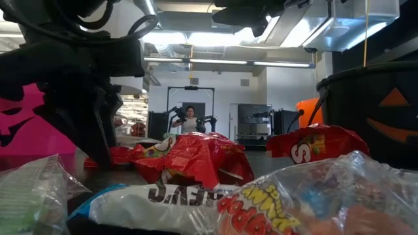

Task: Sort candy
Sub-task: Put the red candy into the orange bucket

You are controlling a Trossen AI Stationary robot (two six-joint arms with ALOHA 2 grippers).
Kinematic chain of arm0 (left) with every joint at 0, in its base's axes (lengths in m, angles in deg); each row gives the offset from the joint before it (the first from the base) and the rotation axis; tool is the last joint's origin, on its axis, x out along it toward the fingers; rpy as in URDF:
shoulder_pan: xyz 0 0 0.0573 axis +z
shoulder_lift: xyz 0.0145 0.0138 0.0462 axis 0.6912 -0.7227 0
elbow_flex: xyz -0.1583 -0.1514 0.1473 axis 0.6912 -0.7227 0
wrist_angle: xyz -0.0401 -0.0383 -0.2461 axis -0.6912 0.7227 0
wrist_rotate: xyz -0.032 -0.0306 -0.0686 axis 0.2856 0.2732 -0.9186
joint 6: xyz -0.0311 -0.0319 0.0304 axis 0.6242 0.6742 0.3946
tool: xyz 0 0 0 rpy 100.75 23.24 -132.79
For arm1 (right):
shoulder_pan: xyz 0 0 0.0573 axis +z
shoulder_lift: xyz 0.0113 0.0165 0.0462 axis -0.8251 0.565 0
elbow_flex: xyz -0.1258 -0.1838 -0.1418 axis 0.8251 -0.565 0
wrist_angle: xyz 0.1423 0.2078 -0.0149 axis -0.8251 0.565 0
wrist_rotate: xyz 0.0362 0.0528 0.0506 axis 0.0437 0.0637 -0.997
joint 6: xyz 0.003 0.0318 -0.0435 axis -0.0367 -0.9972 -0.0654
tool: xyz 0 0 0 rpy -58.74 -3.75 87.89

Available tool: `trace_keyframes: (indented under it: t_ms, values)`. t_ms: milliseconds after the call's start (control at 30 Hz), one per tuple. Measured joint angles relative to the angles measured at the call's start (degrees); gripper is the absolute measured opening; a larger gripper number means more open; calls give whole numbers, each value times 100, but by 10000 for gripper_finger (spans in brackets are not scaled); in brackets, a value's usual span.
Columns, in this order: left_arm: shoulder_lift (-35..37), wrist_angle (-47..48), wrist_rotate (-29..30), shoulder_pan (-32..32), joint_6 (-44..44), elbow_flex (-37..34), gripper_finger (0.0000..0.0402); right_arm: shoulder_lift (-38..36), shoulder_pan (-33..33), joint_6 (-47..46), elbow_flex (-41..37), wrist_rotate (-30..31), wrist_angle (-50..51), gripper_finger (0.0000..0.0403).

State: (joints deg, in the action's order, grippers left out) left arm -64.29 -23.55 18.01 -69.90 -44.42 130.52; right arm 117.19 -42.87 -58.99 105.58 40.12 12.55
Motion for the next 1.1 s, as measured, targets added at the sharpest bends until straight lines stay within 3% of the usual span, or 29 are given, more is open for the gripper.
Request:
trace_keyframes:
  t_ms: [467,900,1100]
  values:
    - [251,-3,190,-341,278,-28,7,0,0,7,0,-2,13,189]
    - [1201,-74,1251,-633,64,-26,0,1,0,204,-2,-192,-12,189]
    - [1788,-268,1826,-609,-275,-22,0,2,0,795,-2,-238,-188,189]
